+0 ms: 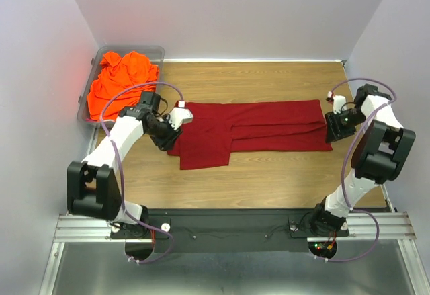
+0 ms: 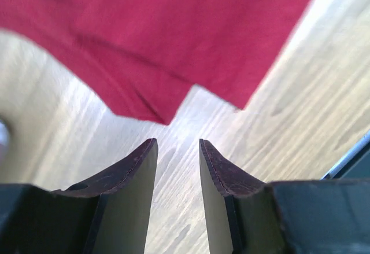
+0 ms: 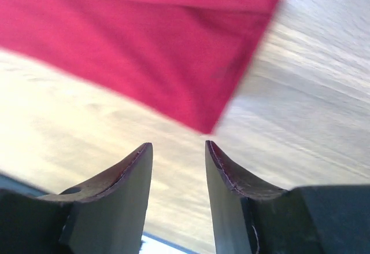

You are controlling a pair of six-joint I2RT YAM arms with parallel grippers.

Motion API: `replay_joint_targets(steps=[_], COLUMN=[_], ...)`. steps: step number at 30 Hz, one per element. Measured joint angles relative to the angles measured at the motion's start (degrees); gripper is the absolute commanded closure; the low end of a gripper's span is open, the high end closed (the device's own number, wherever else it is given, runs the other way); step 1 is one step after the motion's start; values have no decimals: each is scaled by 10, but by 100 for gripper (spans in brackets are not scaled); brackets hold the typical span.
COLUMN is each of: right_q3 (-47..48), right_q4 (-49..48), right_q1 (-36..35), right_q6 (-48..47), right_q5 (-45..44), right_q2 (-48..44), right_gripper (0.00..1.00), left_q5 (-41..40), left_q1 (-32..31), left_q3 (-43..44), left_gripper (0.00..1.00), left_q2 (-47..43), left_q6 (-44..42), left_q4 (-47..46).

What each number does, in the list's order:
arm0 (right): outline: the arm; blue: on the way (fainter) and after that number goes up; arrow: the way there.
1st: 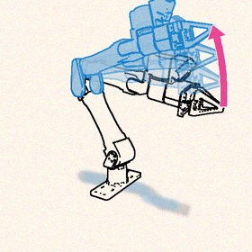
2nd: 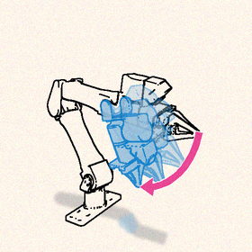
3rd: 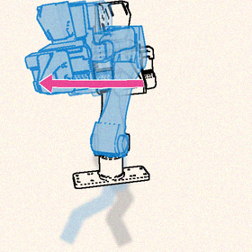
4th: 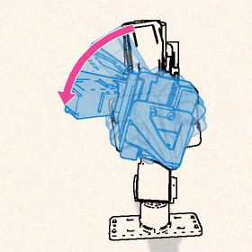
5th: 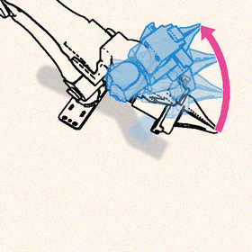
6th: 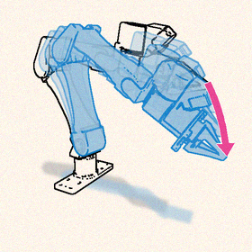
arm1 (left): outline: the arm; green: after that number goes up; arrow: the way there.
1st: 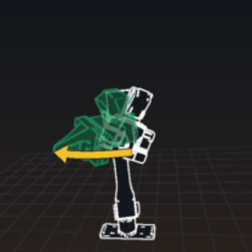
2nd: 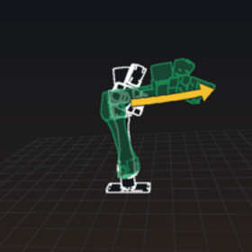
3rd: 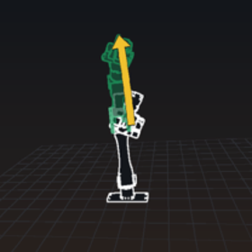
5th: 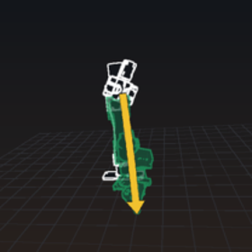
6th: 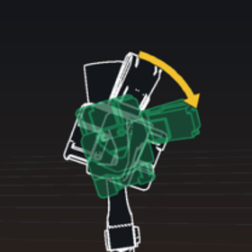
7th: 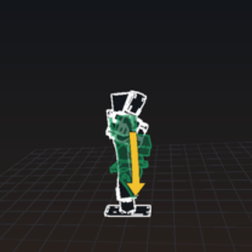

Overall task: Fold and stack the t-shirts
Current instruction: Fold the tshirt

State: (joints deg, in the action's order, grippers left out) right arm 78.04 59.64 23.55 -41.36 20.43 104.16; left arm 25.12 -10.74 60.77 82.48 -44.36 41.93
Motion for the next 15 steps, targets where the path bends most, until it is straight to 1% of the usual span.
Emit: replay_joint_targets(steps=[2,4,7,9,10,13,15], right_q3=[2,0,-27,-55,-79,-124,-155], right_q4=[19,31,8,-23,-59,-130,-192], right_q1=[-13,-49,-148,-225,-272,-349,-394], right_q6=[1,16,77,133,184,270,342], right_q5=[24,54,109,141,169,200,212], right_q2=[-31,-66,-115,-135,-142,-143,-140], right_gripper=[55,55,54,54,54,53,48], left_q5=[-2,-1,-2,-3,-3,-3,-2], left_q1=[-28,-52,-82,-97,-106,-113,-114], left_q3=[-3,-16,-56,-87,-102,-125,-138], left_gripper=[54,54,54,53,53,51,49], left_q2=[-31,-44,-49,-48,-48,-48,-48], left_q6=[-16,-26,-37,-47,-54,-76,-101], left_q4=[6,3,-9,-20,-24,-44,-66])
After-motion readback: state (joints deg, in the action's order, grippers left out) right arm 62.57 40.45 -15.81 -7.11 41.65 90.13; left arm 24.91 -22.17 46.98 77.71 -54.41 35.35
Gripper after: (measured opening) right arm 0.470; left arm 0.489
